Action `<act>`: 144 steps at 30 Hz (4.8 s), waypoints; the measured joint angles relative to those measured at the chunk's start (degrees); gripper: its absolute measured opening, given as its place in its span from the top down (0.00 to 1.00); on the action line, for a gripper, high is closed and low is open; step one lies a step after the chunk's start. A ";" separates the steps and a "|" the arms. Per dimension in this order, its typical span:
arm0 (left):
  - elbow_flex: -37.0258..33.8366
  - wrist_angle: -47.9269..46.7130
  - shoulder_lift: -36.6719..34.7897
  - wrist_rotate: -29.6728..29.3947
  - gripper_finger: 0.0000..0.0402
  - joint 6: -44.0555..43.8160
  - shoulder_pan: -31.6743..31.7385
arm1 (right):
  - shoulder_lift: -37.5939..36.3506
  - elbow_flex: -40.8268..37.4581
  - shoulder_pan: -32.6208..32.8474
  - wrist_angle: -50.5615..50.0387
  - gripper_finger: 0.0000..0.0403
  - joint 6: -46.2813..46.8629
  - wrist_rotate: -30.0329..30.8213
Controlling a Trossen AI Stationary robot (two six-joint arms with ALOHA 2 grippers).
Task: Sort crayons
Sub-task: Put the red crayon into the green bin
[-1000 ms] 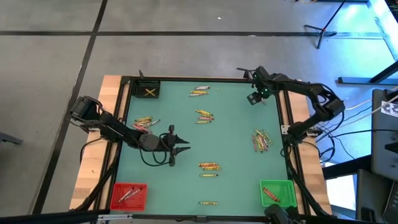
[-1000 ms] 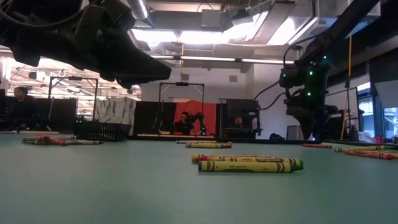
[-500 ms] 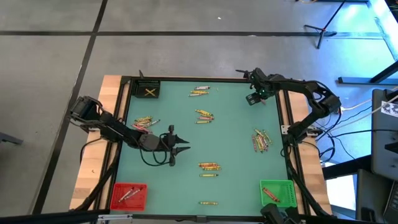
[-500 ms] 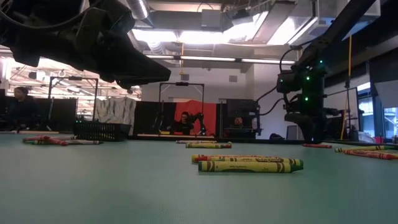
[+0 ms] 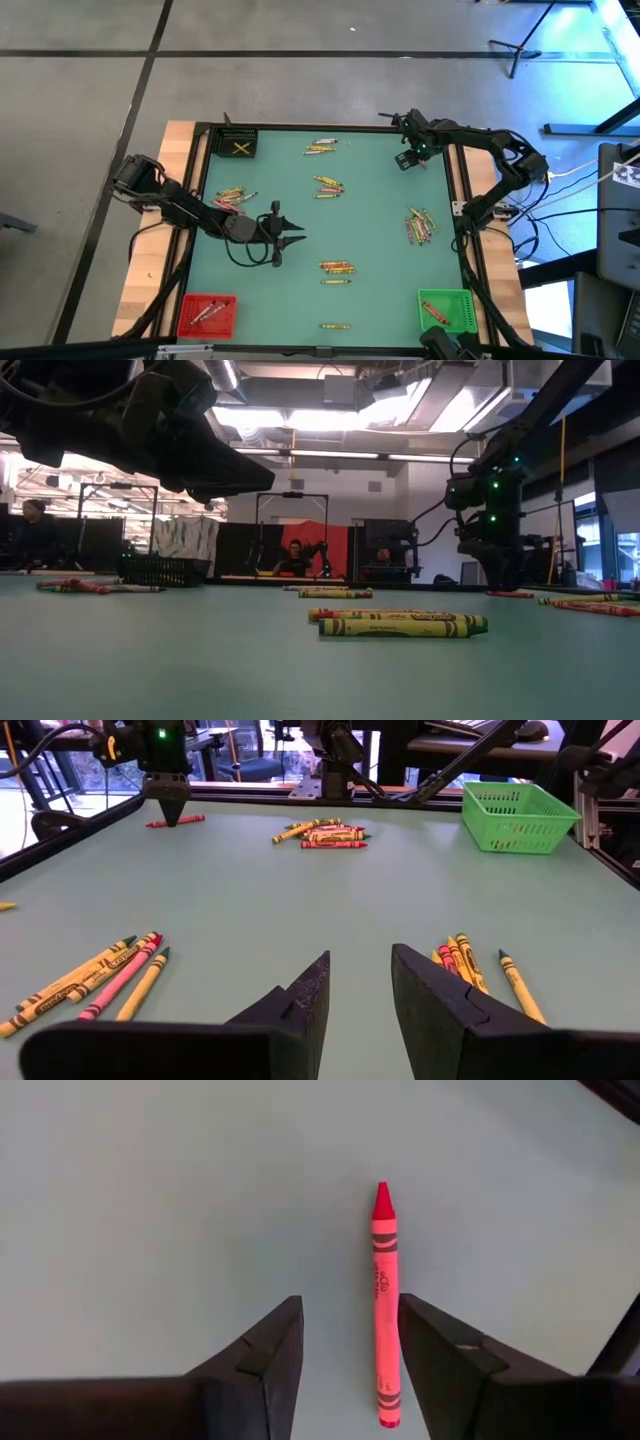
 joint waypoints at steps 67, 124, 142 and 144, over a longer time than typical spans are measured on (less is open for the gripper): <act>0.00 -0.07 0.00 -0.44 0.77 0.00 -0.39 | 13.40 13.38 -1.77 -11.78 0.77 5.68 -3.14; 0.00 0.00 0.00 -0.44 0.77 0.02 -0.37 | -25.40 13.16 75.60 -30.51 0.98 42.32 -0.23; 0.74 0.17 0.00 1.73 0.77 0.37 -2.19 | -15.18 13.20 113.63 -19.86 0.98 76.01 5.59; 0.74 0.15 0.00 1.73 0.77 0.37 -2.19 | -13.00 13.20 116.25 -19.54 0.98 79.98 5.58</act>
